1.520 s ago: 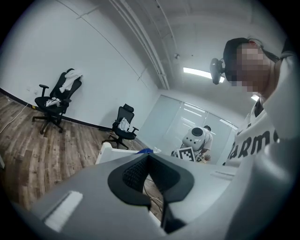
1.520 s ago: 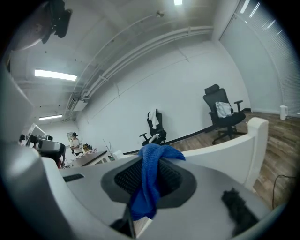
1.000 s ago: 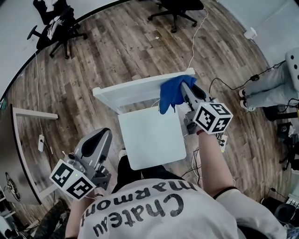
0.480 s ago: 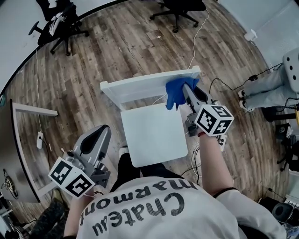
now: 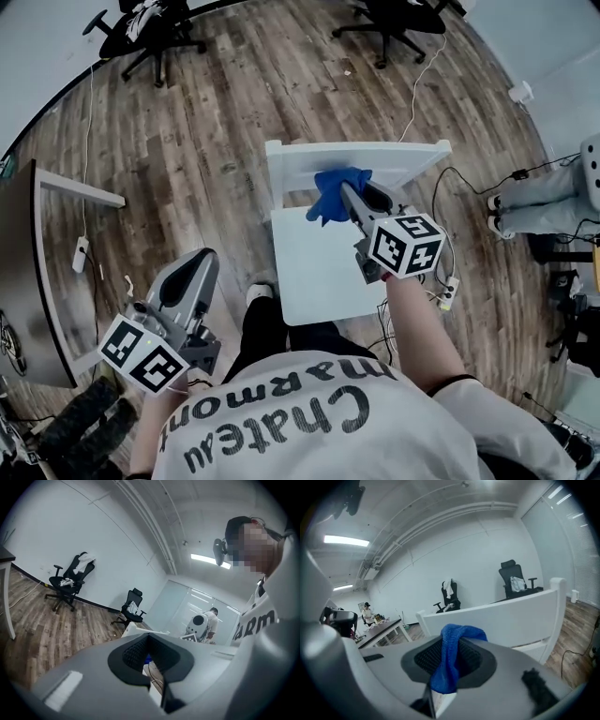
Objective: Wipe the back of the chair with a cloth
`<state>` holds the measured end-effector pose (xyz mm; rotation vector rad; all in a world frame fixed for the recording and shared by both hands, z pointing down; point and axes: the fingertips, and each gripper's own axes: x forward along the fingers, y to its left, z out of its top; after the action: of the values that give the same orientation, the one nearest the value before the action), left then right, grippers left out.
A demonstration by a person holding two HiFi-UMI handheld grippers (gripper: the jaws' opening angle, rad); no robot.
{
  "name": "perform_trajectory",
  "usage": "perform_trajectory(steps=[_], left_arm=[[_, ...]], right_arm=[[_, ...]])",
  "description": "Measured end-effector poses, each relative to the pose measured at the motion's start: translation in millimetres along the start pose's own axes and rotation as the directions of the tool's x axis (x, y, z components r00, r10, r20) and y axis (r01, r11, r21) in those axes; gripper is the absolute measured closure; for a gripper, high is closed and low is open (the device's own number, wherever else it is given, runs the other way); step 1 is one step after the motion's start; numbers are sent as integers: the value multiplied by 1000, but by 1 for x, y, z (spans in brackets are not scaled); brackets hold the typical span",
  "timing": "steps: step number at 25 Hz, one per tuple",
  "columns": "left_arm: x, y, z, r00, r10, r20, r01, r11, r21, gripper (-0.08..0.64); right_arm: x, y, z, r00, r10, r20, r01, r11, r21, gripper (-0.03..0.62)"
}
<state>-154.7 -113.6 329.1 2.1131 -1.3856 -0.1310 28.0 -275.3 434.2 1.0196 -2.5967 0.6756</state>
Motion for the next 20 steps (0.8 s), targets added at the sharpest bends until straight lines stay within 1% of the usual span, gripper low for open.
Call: perform_trajectory(steps=[4,10,15,20], left_arm=[[-30,27,3,998,46,36,-45,998,-43,552],[-57,51,5,993,108,45,-107,994,-34,552],[-71,61,1,987,153,57,-150,987,-64,552],[-65,56,-8,983,178,50,-174,982,-78,552]], right_arm=[[25,40,-8,998,56,-40,-58,998,-37,508],[52,75,-11,990,108,-87,-115,991,-74,507],[67,84,-15,986,129,-105,-138,988,-76,506],[69,75,-14,985,139,-104,-147,986,-78,506]])
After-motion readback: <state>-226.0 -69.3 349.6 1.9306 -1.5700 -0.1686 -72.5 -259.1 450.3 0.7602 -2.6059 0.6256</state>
